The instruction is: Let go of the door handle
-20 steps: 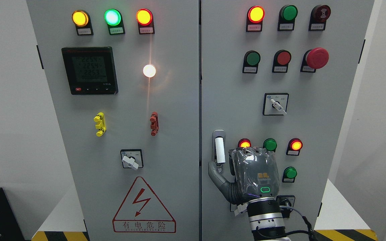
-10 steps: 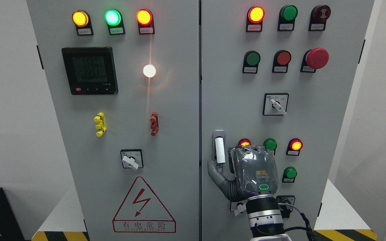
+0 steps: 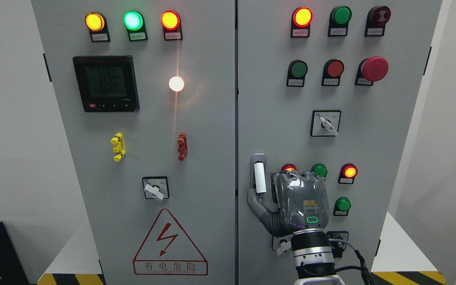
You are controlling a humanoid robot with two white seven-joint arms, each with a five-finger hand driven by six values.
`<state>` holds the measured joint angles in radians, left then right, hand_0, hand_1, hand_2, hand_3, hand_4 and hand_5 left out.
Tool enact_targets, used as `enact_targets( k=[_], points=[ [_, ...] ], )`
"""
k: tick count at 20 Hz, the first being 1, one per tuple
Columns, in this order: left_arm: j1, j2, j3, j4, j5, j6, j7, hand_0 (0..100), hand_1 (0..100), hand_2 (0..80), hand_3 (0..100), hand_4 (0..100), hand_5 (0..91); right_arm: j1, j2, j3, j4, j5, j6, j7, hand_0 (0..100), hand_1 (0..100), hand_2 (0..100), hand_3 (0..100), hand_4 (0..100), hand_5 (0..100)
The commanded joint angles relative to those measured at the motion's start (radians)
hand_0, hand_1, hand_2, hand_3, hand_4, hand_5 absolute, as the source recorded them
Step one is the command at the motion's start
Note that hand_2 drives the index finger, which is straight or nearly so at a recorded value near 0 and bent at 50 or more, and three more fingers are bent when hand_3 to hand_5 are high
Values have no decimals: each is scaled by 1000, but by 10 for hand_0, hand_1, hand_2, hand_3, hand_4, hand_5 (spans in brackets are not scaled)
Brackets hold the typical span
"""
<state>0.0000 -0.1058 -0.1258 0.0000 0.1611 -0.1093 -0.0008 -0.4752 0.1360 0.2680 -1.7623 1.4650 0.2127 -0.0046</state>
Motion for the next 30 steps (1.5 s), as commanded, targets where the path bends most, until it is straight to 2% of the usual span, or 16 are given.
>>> enact_targets(
  k=[1,12,30],
  points=[
    [-26,0,0,29,0,0,1,120,556,0,0,0,0,-2,1,0,6,0,1,-3,353,354,941,1000,1000,1000],
    [-26,0,0,29,0,0,1,120,556,0,0,0,0,1,4,0,0,3,1,-6,375,394,941,1000,1000,1000],
    [-26,0,0,29,0,0,1,120,556,0,0,0,0,4,4,-1,-3,5,2,-11,436,390,938,1000,1000,1000]
  ],
)
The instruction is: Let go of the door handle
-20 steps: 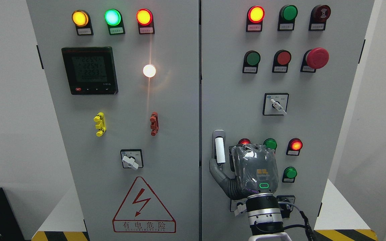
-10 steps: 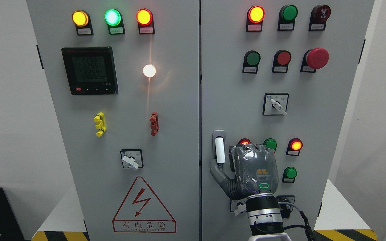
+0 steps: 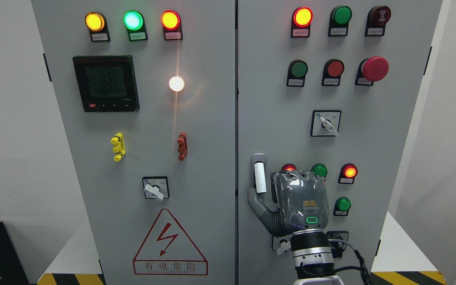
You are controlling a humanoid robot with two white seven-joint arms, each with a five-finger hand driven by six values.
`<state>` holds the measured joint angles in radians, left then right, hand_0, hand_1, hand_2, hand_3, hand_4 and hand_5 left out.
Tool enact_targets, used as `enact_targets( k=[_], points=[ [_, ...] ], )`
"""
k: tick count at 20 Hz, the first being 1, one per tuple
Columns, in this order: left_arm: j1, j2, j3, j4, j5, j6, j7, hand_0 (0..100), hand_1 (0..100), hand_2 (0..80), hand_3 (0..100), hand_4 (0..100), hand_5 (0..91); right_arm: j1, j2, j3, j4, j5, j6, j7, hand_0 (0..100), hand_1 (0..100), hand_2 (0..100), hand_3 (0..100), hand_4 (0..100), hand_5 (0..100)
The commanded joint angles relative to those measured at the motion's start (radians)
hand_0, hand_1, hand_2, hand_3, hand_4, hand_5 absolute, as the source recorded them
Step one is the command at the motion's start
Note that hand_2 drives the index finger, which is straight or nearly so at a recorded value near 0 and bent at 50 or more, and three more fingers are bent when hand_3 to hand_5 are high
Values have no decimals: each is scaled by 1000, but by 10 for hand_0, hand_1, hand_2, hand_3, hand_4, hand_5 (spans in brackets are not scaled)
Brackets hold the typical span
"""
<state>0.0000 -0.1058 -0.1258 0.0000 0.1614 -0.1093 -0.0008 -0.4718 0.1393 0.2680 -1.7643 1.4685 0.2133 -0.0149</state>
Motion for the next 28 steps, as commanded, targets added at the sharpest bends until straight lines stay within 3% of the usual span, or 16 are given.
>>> enact_targets(
  k=[1,28],
  points=[
    [-26,0,0,29,0,0,1,120,556,0,0,0,0,1,0,-1,-3,1,1,0,437,391,938,1000,1000,1000],
    [-28,0,0,29,0,0,1,120,556,0,0,0,0,13,2,0,-17,3,28,-14,459,409,932,1000,1000,1000]
  ],
)
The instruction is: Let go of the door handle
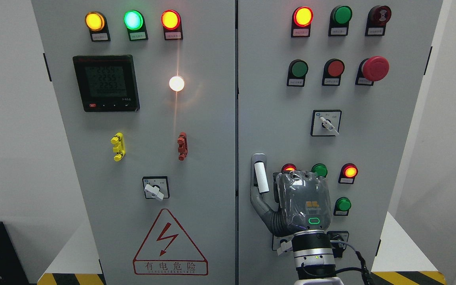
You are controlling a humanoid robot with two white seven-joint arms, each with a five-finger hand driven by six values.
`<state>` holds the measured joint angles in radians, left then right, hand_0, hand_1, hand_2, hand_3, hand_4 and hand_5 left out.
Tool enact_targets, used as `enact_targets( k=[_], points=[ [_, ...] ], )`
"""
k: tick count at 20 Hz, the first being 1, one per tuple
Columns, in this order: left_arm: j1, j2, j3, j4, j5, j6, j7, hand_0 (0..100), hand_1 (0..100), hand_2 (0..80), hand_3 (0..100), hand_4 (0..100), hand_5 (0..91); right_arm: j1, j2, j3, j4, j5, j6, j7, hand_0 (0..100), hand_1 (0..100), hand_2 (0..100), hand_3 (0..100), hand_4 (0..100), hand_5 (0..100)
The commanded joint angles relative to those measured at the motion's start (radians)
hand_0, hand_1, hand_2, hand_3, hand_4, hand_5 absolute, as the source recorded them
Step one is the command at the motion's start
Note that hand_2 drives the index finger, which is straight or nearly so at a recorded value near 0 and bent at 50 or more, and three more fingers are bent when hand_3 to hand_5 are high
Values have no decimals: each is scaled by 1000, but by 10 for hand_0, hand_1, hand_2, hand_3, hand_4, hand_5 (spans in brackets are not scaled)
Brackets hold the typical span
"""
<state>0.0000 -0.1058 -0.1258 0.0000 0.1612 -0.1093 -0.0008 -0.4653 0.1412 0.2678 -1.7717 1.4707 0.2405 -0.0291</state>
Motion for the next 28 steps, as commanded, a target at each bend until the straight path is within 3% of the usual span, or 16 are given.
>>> enact_targets(
  k=[1,28],
  points=[
    [-26,0,0,29,0,0,1,120,556,0,0,0,0,10,0,-1,-12,0,0,0,459,410,931,1000,1000,1000],
    [-26,0,0,29,0,0,1,120,556,0,0,0,0,10,0,-15,-11,3,2,-2,452,446,917,1000,1000,1000]
  ],
)
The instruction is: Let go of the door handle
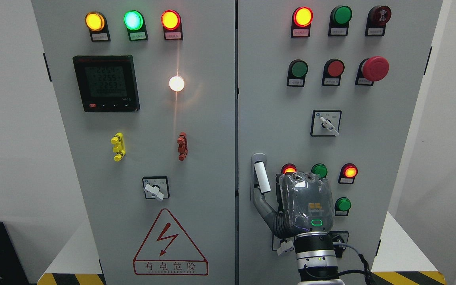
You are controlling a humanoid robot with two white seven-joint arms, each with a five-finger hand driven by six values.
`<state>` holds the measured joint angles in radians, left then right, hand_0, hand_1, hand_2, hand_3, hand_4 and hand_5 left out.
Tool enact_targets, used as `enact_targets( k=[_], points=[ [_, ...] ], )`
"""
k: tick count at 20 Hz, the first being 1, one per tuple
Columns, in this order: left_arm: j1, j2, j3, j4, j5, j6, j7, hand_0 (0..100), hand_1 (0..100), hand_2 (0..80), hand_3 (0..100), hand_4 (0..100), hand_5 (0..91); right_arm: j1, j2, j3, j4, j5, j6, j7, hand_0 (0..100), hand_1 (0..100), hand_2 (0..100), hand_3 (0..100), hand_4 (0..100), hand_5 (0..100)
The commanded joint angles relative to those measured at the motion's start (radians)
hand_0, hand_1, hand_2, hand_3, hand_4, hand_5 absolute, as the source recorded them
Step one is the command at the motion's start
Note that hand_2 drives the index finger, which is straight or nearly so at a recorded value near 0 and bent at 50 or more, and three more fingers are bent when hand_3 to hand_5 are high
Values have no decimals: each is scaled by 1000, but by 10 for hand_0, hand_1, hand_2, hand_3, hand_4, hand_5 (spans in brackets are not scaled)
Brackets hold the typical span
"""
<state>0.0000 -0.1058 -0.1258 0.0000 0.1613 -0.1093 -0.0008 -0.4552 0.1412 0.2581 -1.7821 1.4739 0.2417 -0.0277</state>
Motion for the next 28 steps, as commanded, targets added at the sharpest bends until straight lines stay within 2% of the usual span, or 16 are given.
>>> enact_targets(
  k=[1,28],
  points=[
    [-26,0,0,29,0,0,1,120,556,0,0,0,0,0,0,-5,0,0,1,-3,453,445,917,1000,1000,1000],
    [-26,0,0,29,0,0,1,120,556,0,0,0,0,1,0,-13,-8,-4,1,-17,483,422,914,1000,1000,1000]
  ],
)
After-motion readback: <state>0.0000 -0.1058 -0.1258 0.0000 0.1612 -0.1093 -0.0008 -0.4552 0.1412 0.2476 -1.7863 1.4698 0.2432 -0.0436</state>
